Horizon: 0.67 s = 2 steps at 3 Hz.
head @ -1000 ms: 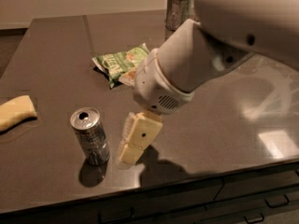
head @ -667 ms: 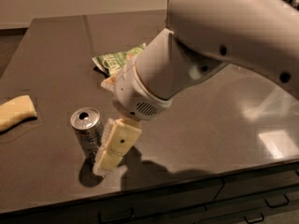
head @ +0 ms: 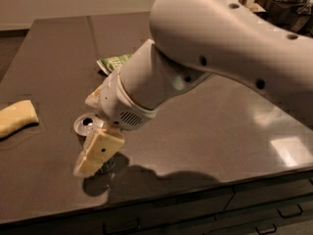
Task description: Move redbull can near green jalapeno chip bag
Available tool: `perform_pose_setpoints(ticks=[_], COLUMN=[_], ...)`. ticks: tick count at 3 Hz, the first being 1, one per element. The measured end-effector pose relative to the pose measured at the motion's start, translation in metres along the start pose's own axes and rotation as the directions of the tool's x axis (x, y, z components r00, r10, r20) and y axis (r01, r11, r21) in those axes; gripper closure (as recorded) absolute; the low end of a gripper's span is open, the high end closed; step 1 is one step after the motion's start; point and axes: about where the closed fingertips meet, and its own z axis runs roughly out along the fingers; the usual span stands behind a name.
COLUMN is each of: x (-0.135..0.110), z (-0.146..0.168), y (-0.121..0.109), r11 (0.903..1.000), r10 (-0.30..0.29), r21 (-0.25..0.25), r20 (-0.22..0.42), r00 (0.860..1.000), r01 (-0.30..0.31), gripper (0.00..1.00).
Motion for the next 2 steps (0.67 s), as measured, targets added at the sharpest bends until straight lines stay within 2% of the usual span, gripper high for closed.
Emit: perform_pose_setpoints(ticks=[1, 2], x=[0.002, 0.005], z=[0.001, -0.012], y=[-0.008, -0.023], r11=[0.9999, 0.9988], r10=[0.016, 0.049], r21=[-0.002, 0.008], r20=[0.007, 0.023], r00=[1.000, 0.999], r01=[-0.016, -0.049], gripper=[0.41, 0.65])
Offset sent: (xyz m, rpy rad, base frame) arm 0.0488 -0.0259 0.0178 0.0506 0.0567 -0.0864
